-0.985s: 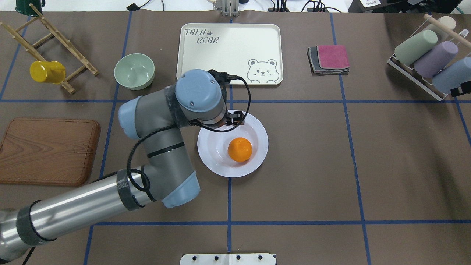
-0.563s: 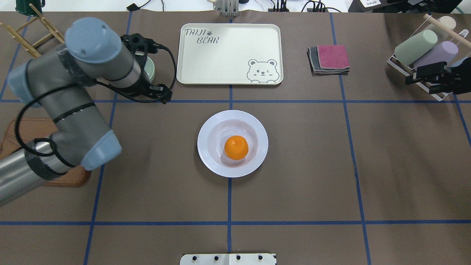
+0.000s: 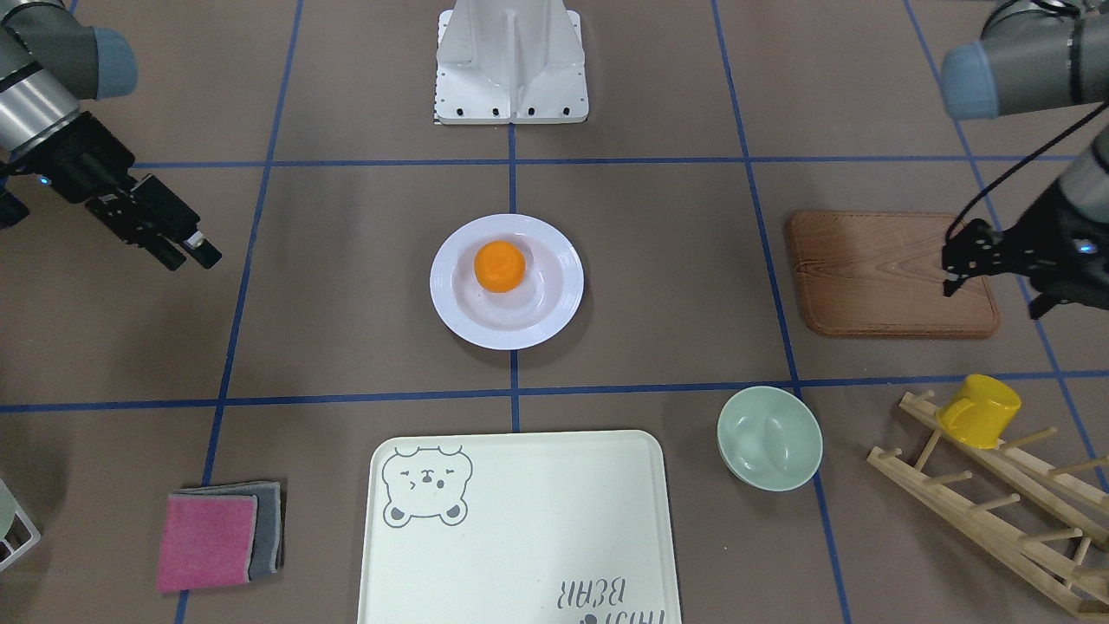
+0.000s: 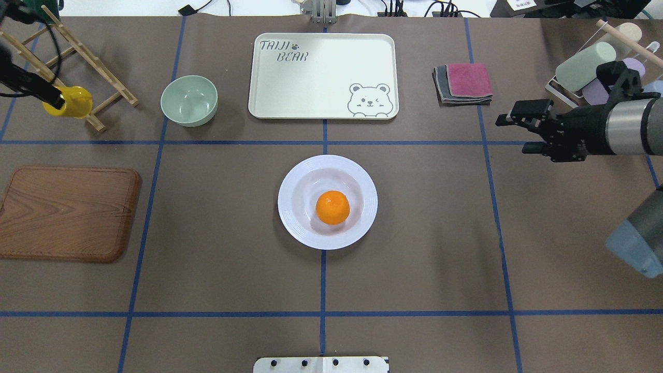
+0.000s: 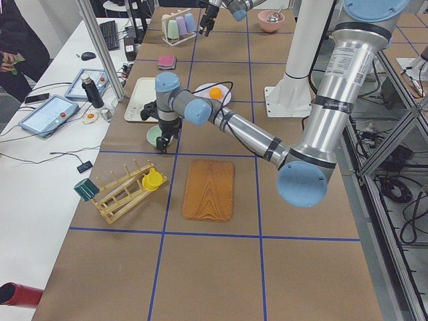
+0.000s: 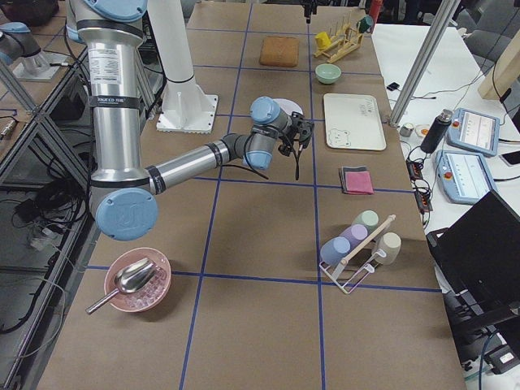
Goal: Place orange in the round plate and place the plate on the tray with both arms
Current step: 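Withdraw the left arm to rest while the right arm reaches toward the plate, then grip the rim of the white plate nearest the robot with the right gripper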
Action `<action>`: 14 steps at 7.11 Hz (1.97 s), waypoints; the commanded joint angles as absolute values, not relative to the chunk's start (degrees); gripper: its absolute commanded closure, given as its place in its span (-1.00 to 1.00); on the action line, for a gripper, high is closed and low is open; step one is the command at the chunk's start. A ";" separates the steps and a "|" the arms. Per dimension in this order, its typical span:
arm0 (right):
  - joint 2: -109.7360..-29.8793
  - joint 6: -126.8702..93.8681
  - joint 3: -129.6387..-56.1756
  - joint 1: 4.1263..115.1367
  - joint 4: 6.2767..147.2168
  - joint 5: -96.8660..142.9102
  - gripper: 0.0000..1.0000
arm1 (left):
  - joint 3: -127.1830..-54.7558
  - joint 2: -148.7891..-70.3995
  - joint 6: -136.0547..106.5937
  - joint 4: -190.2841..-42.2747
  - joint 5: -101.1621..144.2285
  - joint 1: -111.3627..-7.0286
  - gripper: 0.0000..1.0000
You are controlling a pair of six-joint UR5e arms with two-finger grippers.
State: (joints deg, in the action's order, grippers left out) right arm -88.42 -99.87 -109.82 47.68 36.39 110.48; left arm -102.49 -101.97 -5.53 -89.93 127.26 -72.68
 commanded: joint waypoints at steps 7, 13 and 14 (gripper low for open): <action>-76.05 -124.71 -101.98 8.70 36.38 56.34 -1.00 | -94.31 -88.24 6.59 -92.64 132.10 -93.52 -0.98; -71.19 -124.89 -96.16 9.84 43.86 56.95 -0.38 | -94.31 -87.01 6.68 -92.64 132.89 -93.60 -0.98; -71.10 -124.98 -95.37 10.37 43.86 56.95 -0.37 | -94.39 -87.01 6.59 -92.64 132.89 -93.60 -0.97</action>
